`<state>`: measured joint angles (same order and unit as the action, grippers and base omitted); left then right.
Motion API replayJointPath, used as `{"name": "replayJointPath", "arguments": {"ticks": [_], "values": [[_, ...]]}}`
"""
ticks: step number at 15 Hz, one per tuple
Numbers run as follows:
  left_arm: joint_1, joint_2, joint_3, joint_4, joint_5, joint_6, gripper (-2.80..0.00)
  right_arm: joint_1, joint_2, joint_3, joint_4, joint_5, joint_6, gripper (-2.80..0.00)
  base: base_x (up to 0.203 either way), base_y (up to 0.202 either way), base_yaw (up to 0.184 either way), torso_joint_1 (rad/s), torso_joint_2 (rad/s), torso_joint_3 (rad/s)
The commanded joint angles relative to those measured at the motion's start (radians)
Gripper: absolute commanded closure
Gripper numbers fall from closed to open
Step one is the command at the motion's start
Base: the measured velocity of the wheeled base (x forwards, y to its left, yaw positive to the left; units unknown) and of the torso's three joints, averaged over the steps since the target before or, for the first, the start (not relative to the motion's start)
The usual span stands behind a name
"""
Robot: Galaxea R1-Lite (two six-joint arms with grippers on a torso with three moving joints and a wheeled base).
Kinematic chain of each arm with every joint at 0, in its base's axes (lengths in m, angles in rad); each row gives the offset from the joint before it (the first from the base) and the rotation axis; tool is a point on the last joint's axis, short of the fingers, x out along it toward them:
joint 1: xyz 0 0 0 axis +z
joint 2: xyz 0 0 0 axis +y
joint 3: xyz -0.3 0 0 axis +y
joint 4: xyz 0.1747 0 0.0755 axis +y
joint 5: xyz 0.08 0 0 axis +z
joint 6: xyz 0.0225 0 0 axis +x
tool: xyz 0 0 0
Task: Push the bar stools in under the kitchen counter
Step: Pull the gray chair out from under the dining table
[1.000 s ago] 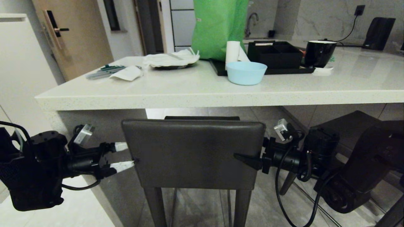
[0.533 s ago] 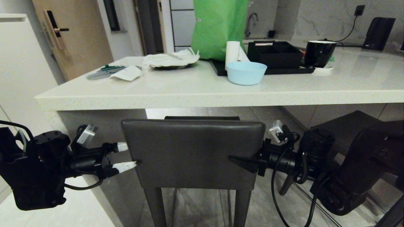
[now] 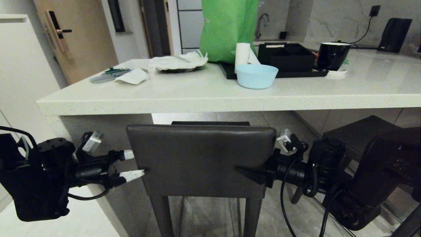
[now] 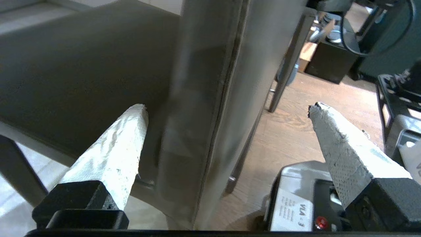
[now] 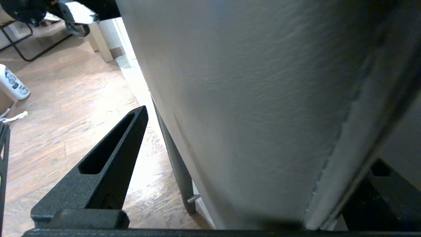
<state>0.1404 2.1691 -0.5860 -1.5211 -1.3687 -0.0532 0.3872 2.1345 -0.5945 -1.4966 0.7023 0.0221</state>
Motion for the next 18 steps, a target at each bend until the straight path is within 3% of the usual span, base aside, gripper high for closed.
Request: {"name": "replayJointPath", "arguments": {"ticks": [1,3,10,18], "values": [[-0.008,-0.034,0.033,-0.009,-0.002,-0.023,-2.80,0.004,-0.001,0.001,-0.008,0.003,0.005,-2.80,0.000,0.000,0.000,0.000,0.00,0.000],[-0.004,-0.040,0.041,-0.009,-0.001,-0.048,-2.80,0.004,-0.001,-0.001,-0.008,0.000,0.027,-2.80,0.000,0.000,0.000,0.000,0.00,0.000],[-0.034,-0.031,0.037,-0.009,0.002,-0.043,-2.80,0.005,0.012,-0.004,-0.008,0.000,0.025,-2.80,-0.009,0.000,0.000,0.001,0.00,0.000],[-0.056,-0.043,0.050,-0.009,0.002,-0.043,-2.80,0.005,0.021,-0.001,-0.014,-0.001,0.025,-2.80,-0.189,0.000,-0.001,0.004,0.00,0.003]]}}
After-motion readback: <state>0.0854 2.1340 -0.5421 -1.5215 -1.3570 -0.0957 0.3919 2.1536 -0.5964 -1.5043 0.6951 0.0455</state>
